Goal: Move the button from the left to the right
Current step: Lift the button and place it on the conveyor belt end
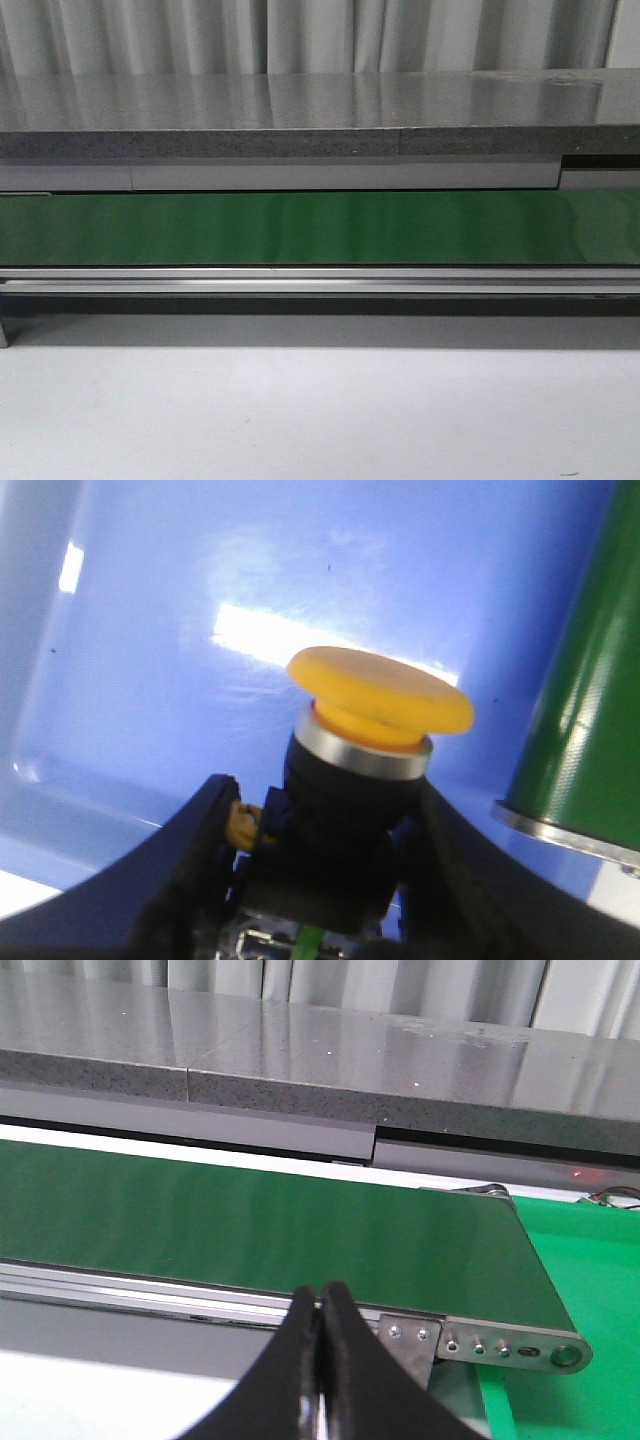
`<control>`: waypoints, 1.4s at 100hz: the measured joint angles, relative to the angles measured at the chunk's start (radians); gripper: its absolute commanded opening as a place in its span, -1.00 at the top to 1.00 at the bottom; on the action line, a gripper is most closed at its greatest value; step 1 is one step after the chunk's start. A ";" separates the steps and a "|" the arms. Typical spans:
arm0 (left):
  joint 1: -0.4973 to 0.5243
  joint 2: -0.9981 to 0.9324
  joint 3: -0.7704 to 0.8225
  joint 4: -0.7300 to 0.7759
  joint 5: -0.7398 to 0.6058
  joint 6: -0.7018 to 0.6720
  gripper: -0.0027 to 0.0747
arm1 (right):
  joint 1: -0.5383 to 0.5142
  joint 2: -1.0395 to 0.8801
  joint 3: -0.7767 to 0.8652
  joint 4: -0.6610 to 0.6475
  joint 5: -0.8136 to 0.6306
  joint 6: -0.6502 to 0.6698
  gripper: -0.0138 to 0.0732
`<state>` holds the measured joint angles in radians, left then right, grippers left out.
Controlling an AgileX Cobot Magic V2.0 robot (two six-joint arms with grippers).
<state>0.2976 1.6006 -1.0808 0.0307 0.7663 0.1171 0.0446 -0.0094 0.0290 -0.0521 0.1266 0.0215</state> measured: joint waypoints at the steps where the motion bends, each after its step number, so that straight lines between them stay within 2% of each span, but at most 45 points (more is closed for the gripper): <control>1: 0.000 -0.010 0.000 -0.005 0.000 0.000 0.92 | 0.000 0.000 0.000 0.000 0.000 0.000 0.84; 16: -0.032 -0.081 0.000 -0.042 0.006 0.013 0.92 | 0.000 0.000 0.000 0.000 0.000 0.000 0.84; 31: -0.118 -0.088 0.000 -0.088 0.004 0.043 0.92 | 0.000 0.000 0.000 0.000 0.000 0.000 0.84; 49: -0.212 -0.088 0.000 -0.122 -0.063 0.050 0.92 | 0.000 0.000 0.000 0.000 0.000 0.000 0.84; 84: -0.251 0.013 0.000 -0.189 -0.107 0.053 0.88 | 0.000 0.000 0.000 0.000 0.000 0.000 0.84; 91: -0.251 0.035 -0.005 -0.199 -0.107 0.053 0.76 | 0.000 0.000 0.000 0.000 0.000 0.000 0.84; 98: -0.252 0.053 -0.014 -0.202 -0.107 0.053 0.56 | 0.000 0.000 0.000 0.000 0.000 0.000 0.84; 103: -0.252 0.060 -0.019 -0.204 -0.107 0.053 0.36 | 0.000 0.000 0.000 0.000 0.000 0.000 0.84; 118: -0.253 0.064 -0.048 -0.205 -0.104 0.053 -0.42 | 0.000 0.000 0.000 0.000 0.000 0.000 0.84; 123: -0.257 0.064 -0.057 -0.205 -0.103 0.053 -0.60 | 0.000 0.000 0.000 0.000 0.000 0.000 0.84; 130: -0.264 0.064 -0.062 -0.205 -0.103 0.053 -0.71 | 0.000 0.000 0.000 0.000 0.000 0.000 0.84; 140: -0.276 0.064 -0.065 -0.205 -0.098 0.053 -0.71 | 0.000 0.000 0.000 0.000 0.000 0.000 0.84</control>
<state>0.0213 1.6646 -1.1456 -0.1742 0.6679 0.1700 0.0446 -0.0094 0.0290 -0.0521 0.1266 0.0215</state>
